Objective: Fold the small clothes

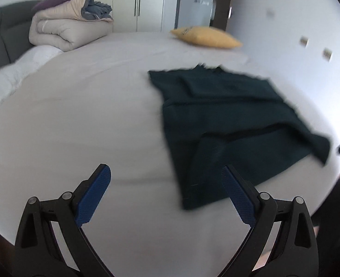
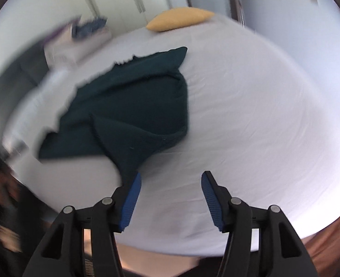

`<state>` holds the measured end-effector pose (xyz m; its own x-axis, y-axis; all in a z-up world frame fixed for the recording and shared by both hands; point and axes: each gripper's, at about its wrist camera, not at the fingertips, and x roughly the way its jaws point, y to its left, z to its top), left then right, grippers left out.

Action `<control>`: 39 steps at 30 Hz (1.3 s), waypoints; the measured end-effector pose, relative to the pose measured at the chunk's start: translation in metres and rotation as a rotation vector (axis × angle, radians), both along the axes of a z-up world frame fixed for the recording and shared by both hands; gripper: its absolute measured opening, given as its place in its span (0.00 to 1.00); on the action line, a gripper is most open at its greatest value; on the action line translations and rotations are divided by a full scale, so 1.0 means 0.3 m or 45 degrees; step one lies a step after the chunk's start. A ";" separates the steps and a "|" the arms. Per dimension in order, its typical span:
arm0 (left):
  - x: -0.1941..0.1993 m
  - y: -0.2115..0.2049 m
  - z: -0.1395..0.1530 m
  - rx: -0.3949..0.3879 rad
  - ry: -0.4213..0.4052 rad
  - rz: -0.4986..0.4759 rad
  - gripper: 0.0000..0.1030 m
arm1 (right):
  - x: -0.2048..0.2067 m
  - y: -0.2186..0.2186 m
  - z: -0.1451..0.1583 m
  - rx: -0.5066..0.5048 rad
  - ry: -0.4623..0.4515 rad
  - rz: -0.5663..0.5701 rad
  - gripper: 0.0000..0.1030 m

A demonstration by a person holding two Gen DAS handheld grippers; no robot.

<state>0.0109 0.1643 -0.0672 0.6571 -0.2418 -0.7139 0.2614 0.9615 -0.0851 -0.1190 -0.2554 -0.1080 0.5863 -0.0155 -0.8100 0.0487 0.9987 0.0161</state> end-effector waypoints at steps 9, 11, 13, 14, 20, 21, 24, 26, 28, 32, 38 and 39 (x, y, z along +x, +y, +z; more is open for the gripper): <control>0.022 -0.053 -0.069 0.284 -0.098 -0.196 0.95 | 0.006 0.033 -0.025 -0.111 -0.015 0.018 0.56; 0.048 -0.068 -0.086 0.299 -0.087 -0.196 0.93 | 0.008 0.052 -0.028 -0.115 -0.020 0.030 0.55; 0.055 -0.089 -0.094 0.300 -0.076 -0.221 0.83 | -0.001 0.076 -0.021 -0.114 -0.027 0.039 0.55; 0.049 -0.100 -0.093 0.303 -0.078 -0.249 0.79 | 0.000 0.081 -0.020 -0.110 -0.029 0.042 0.55; 0.065 -0.187 -0.153 0.409 -0.088 -0.338 0.79 | 0.004 0.108 -0.015 -0.099 -0.040 0.053 0.55; 0.079 -0.189 -0.165 0.412 -0.074 -0.332 0.78 | 0.005 0.110 -0.014 -0.099 -0.042 0.056 0.55; 0.136 -0.183 -0.193 0.379 -0.013 -0.300 0.58 | 0.002 0.120 -0.009 -0.112 -0.054 0.066 0.54; 0.178 -0.177 -0.203 0.343 0.038 -0.285 0.43 | 0.001 0.129 -0.008 -0.132 -0.057 0.075 0.53; 0.207 -0.182 -0.213 0.329 0.082 -0.290 0.32 | 0.001 0.136 -0.010 -0.161 -0.058 0.084 0.53; 0.228 -0.203 -0.232 0.330 0.137 -0.322 0.16 | -0.009 0.158 -0.016 -0.239 -0.063 0.113 0.52; 0.249 -0.159 -0.233 0.175 0.211 -0.293 0.07 | -0.016 0.187 -0.026 -0.425 -0.060 0.193 0.49; 0.248 -0.153 -0.228 0.158 0.211 -0.293 0.06 | -0.013 0.187 -0.026 -0.436 -0.060 0.200 0.49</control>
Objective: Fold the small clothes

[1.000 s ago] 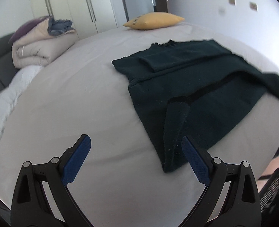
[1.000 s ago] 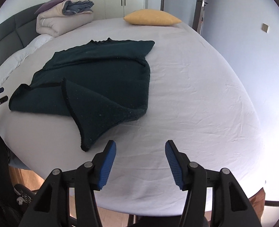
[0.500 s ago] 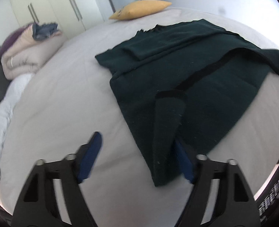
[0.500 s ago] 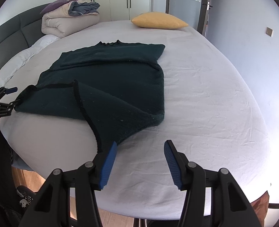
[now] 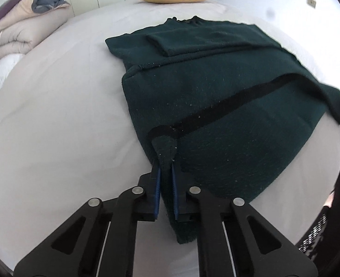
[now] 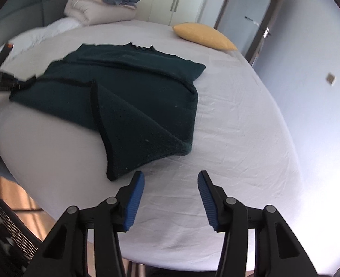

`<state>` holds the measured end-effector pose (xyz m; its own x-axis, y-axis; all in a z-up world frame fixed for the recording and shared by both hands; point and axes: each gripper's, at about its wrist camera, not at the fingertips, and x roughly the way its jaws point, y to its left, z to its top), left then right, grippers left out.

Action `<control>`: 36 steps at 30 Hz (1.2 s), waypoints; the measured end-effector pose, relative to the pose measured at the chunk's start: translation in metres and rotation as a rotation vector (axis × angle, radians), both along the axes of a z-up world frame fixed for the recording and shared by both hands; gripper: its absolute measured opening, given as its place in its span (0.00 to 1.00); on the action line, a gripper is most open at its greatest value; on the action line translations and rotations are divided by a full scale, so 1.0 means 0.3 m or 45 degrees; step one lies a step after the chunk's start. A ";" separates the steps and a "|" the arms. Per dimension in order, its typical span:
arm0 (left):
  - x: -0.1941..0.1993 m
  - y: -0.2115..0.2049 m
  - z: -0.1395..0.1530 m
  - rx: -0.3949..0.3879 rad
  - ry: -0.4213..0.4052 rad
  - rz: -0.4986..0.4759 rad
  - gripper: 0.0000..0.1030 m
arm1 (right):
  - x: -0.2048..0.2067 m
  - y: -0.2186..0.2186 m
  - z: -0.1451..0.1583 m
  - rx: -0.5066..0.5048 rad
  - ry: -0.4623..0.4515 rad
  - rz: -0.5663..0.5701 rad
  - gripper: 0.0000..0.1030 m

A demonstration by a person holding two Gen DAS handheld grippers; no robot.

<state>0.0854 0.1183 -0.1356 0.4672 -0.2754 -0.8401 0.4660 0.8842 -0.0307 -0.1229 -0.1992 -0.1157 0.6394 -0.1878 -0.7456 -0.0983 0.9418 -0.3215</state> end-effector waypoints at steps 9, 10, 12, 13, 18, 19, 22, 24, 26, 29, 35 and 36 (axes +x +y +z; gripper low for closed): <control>-0.046 0.041 0.072 -0.113 -0.077 0.050 0.06 | 0.010 0.006 -0.006 0.014 -0.013 0.003 0.49; -0.054 0.046 0.079 -0.125 -0.090 0.057 0.05 | 0.009 0.009 -0.006 0.009 -0.016 0.008 0.49; -0.070 0.055 0.094 -0.140 -0.110 0.069 0.05 | 0.003 0.016 0.000 -0.006 -0.031 0.022 0.49; -0.076 0.058 0.099 -0.147 -0.113 0.074 0.05 | -0.002 0.020 0.005 -0.023 -0.042 0.033 0.49; -0.102 0.064 0.121 -0.159 -0.140 0.092 0.05 | -0.029 0.084 -0.011 -0.264 -0.058 0.166 0.49; -0.106 0.062 0.125 -0.159 -0.148 0.096 0.05 | -0.035 0.100 -0.025 -0.325 -0.051 0.196 0.48; -0.121 0.059 0.138 -0.170 -0.164 0.105 0.05 | -0.044 0.138 -0.085 -0.494 -0.005 0.289 0.44; -0.129 0.060 0.141 -0.172 -0.166 0.108 0.05 | -0.040 0.148 -0.121 -0.590 0.010 0.320 0.42; -0.129 0.064 0.142 -0.174 -0.164 0.109 0.05 | -0.028 0.157 -0.154 -0.676 0.009 0.348 0.40; -0.128 0.065 0.147 -0.176 -0.165 0.109 0.05 | -0.015 0.178 -0.197 -0.781 -0.009 0.398 0.40; -0.133 0.065 0.148 -0.172 -0.160 0.106 0.05 | -0.040 0.216 -0.239 -0.981 -0.121 0.466 0.40; -0.134 0.065 0.148 -0.171 -0.161 0.105 0.05 | -0.047 0.216 -0.241 -1.009 -0.136 0.467 0.40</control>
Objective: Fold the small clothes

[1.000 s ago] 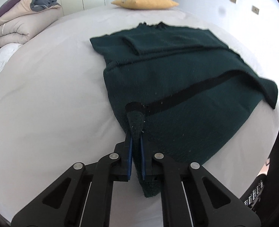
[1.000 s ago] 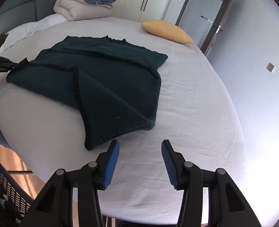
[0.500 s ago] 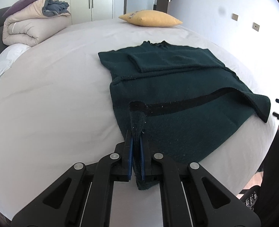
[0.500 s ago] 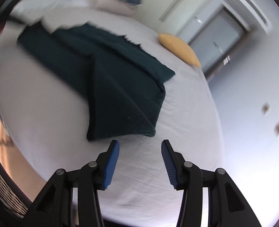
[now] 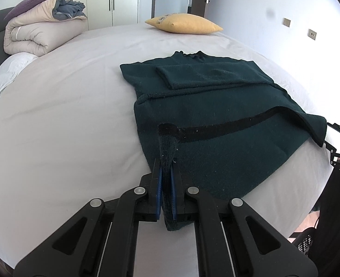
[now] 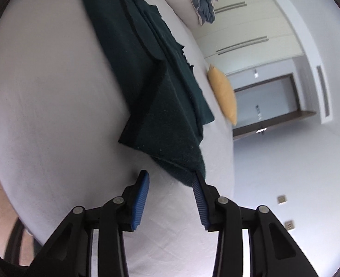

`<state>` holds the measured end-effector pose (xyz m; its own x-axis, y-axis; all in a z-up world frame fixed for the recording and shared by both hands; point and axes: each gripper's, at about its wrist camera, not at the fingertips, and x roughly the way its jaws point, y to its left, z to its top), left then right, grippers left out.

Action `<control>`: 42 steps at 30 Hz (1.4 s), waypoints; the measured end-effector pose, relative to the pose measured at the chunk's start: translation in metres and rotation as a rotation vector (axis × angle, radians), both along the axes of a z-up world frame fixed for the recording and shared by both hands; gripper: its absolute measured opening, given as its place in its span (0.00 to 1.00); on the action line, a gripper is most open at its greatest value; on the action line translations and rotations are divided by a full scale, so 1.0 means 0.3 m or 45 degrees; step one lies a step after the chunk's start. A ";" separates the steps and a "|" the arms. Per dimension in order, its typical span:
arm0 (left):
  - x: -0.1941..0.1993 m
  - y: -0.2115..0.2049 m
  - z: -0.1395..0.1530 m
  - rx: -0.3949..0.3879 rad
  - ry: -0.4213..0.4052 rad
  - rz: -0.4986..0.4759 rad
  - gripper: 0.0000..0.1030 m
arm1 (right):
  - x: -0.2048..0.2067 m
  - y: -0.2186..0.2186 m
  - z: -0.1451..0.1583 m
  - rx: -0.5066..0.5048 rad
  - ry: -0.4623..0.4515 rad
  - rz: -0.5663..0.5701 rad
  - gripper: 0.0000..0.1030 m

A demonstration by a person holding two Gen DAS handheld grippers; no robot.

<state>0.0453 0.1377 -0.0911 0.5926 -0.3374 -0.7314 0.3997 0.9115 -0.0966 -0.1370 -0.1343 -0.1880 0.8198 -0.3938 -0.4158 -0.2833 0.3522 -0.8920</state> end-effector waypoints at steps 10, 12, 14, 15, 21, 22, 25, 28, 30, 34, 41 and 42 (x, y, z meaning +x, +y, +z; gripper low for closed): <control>0.001 0.001 -0.012 -0.003 0.005 0.001 0.05 | -0.035 0.010 -0.010 -0.094 -0.068 0.025 0.41; 0.000 0.005 -0.011 -0.002 0.006 0.002 0.05 | -0.020 0.026 -0.009 -0.103 -0.087 0.044 0.41; 0.000 0.006 -0.014 -0.001 0.010 0.003 0.05 | -0.004 0.036 0.001 -0.112 -0.112 0.049 0.41; 0.000 0.007 -0.016 0.000 0.012 0.003 0.05 | 0.003 0.039 0.006 -0.115 -0.116 0.053 0.41; -0.003 0.008 -0.022 -0.004 0.013 0.004 0.05 | 0.017 0.051 -0.017 -0.195 -0.080 0.122 0.41; -0.004 0.009 -0.022 -0.003 0.012 0.004 0.05 | 0.016 0.056 -0.022 -0.196 -0.073 0.131 0.39; -0.003 0.010 -0.023 -0.006 0.011 0.004 0.05 | 0.021 0.069 -0.003 -0.129 -0.052 0.126 0.17; -0.004 0.009 -0.020 -0.005 0.008 0.002 0.05 | 0.025 0.080 0.035 -0.024 -0.025 0.104 0.06; -0.006 0.010 -0.015 -0.008 0.001 0.003 0.05 | 0.042 0.075 0.077 0.091 -0.001 0.068 0.07; -0.010 0.012 -0.002 -0.016 -0.017 0.009 0.05 | 0.073 0.047 0.189 0.334 -0.011 -0.010 0.07; -0.032 0.010 0.051 -0.034 -0.090 0.036 0.05 | 0.144 -0.083 0.400 0.769 -0.126 -0.192 0.07; -0.034 0.011 0.060 -0.031 -0.101 0.041 0.05 | 0.153 -0.096 0.415 0.795 -0.139 -0.206 0.07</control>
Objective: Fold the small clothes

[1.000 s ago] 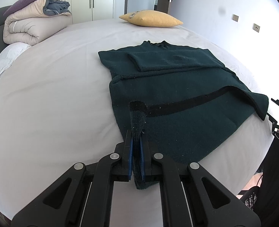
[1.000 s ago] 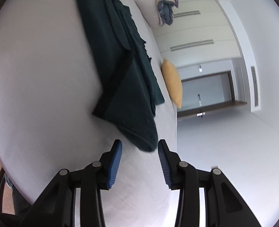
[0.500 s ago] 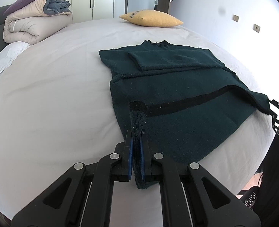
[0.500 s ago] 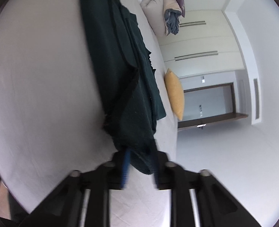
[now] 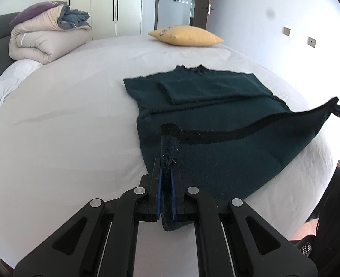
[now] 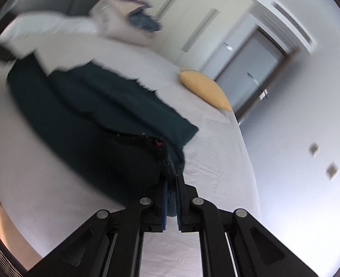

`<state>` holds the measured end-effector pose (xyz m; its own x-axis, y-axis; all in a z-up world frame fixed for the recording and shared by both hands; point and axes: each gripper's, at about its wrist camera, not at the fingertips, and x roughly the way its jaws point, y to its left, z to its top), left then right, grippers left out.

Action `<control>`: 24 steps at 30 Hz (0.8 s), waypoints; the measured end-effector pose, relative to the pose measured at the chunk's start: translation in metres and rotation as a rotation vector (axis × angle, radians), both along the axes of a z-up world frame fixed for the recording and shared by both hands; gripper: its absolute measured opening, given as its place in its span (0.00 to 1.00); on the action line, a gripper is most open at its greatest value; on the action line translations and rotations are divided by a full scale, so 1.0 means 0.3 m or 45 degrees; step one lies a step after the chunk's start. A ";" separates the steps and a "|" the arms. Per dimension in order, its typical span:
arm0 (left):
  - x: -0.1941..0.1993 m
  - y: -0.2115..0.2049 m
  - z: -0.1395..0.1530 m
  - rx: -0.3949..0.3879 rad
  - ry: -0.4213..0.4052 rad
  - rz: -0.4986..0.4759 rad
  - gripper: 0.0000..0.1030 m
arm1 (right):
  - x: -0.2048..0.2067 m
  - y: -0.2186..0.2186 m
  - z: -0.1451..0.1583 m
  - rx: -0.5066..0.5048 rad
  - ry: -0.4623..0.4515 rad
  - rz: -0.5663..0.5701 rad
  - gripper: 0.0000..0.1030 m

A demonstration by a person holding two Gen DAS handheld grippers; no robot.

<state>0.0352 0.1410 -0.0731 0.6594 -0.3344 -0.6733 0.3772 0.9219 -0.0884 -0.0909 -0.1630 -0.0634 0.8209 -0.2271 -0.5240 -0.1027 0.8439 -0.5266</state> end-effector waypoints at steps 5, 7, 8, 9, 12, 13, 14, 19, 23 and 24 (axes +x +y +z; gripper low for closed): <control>-0.005 0.015 0.057 -0.011 -0.056 0.029 0.05 | 0.056 -0.025 0.053 0.014 -0.072 -0.041 0.07; 0.002 0.019 0.073 -0.012 -0.073 0.036 0.05 | 0.089 -0.025 0.061 0.004 -0.089 -0.043 0.07; 0.005 0.022 0.081 -0.013 -0.080 0.041 0.05 | 0.106 -0.026 0.064 0.003 -0.095 -0.044 0.07; 0.012 0.024 0.089 -0.013 -0.087 0.044 0.05 | 0.128 -0.027 0.069 0.004 -0.106 -0.048 0.07; 0.040 0.026 0.116 -0.010 -0.109 0.055 0.05 | 0.181 -0.032 0.078 0.012 -0.124 -0.056 0.07; 0.051 0.024 0.123 -0.008 -0.115 0.057 0.05 | 0.206 -0.036 0.080 0.012 -0.130 -0.060 0.07; 0.069 0.022 0.133 -0.002 -0.125 0.059 0.05 | 0.231 -0.041 0.081 0.013 -0.135 -0.062 0.07; 0.184 0.012 0.174 0.007 -0.159 0.078 0.05 | 0.365 -0.073 0.085 0.027 -0.145 -0.080 0.07; 0.342 -0.004 0.187 0.008 -0.164 0.101 0.05 | 0.496 -0.110 0.076 0.061 -0.135 -0.105 0.07; 0.379 -0.008 0.186 0.006 -0.160 0.104 0.05 | 0.523 -0.118 0.071 0.071 -0.132 -0.111 0.07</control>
